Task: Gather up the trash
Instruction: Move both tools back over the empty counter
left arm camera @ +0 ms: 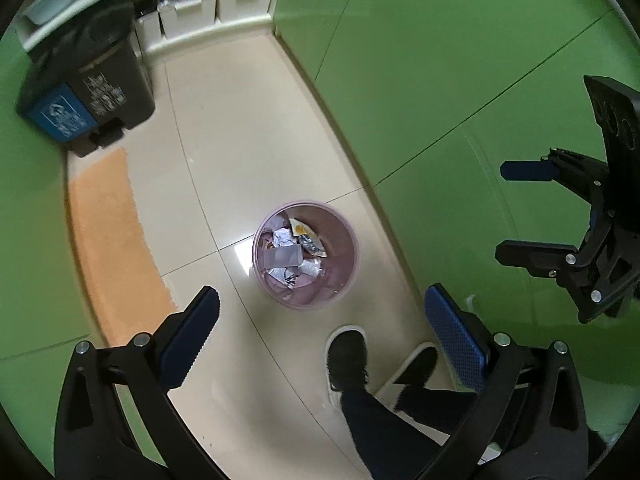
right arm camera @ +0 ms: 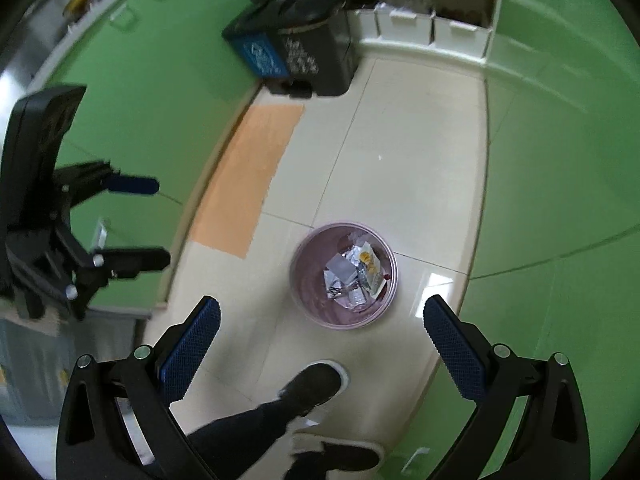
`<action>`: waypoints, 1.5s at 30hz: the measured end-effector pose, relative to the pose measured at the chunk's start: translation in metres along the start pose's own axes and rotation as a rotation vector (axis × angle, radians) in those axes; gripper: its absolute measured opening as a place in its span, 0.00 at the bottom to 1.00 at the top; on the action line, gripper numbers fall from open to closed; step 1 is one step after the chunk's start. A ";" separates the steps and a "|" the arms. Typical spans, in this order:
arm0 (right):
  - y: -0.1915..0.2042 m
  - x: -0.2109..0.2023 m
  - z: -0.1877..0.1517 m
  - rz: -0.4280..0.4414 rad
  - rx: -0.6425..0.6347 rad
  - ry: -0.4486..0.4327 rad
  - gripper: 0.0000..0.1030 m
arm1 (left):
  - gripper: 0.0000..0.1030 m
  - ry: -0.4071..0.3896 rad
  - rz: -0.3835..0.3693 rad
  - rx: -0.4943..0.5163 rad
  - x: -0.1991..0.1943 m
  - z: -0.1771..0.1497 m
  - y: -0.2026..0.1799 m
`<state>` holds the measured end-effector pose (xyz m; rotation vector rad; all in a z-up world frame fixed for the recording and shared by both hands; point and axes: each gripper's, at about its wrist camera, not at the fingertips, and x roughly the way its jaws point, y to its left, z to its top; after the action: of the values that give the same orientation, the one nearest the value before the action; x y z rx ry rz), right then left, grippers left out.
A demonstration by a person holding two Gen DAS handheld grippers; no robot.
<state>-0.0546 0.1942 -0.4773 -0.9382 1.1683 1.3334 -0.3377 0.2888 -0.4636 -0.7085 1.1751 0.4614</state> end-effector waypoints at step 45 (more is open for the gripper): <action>-0.044 -0.559 -0.269 -0.644 0.832 -0.487 0.94 | 0.97 -0.303 -0.204 0.772 -0.325 0.084 -0.515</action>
<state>0.0280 -0.1910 0.0043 -0.2892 0.8050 0.4219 -0.0475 -0.0013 -0.0066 -0.0761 0.8813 -0.0739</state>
